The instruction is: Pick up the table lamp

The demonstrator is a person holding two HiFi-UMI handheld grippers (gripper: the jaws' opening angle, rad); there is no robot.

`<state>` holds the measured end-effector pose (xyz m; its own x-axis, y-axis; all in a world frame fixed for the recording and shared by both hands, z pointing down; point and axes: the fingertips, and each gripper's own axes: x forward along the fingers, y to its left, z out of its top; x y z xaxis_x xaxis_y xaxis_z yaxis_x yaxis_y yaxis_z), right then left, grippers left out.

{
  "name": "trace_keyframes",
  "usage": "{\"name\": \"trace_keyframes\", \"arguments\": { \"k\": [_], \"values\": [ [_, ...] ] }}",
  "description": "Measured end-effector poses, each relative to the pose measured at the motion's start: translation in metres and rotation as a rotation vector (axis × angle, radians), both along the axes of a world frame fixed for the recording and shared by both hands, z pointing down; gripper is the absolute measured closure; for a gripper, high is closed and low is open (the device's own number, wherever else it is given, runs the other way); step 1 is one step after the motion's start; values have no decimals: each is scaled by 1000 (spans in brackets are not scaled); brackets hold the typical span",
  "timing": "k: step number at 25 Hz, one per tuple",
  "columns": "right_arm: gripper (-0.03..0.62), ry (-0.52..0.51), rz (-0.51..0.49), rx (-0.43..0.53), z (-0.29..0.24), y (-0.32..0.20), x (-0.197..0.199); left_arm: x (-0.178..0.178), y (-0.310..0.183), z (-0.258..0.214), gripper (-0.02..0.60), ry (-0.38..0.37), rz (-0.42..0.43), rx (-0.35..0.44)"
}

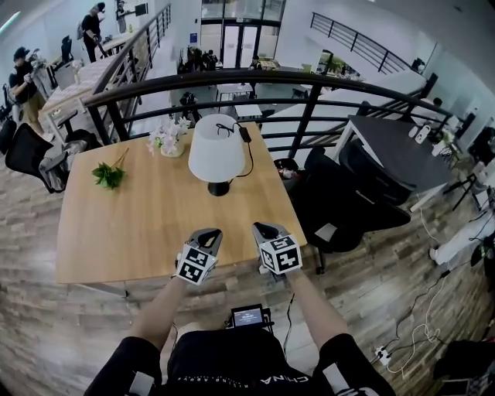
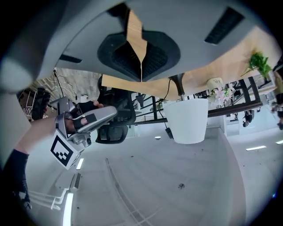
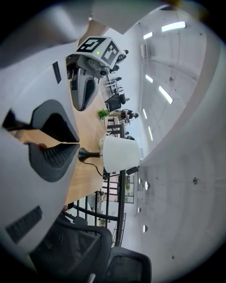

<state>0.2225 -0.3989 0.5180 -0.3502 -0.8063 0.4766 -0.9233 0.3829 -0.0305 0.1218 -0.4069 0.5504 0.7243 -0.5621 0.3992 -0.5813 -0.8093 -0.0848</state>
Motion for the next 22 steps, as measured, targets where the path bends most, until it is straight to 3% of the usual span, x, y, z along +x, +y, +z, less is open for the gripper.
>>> {"name": "trace_keyframes", "arguments": {
  "k": [9,22],
  "values": [
    [560,-36,44,6,6,-20,-23,-20,-16,13,561,-3,18,-30],
    [560,-4,62,23,-4,-31,-45,-41,-39,10,561,14,14,-17]
  ]
}}
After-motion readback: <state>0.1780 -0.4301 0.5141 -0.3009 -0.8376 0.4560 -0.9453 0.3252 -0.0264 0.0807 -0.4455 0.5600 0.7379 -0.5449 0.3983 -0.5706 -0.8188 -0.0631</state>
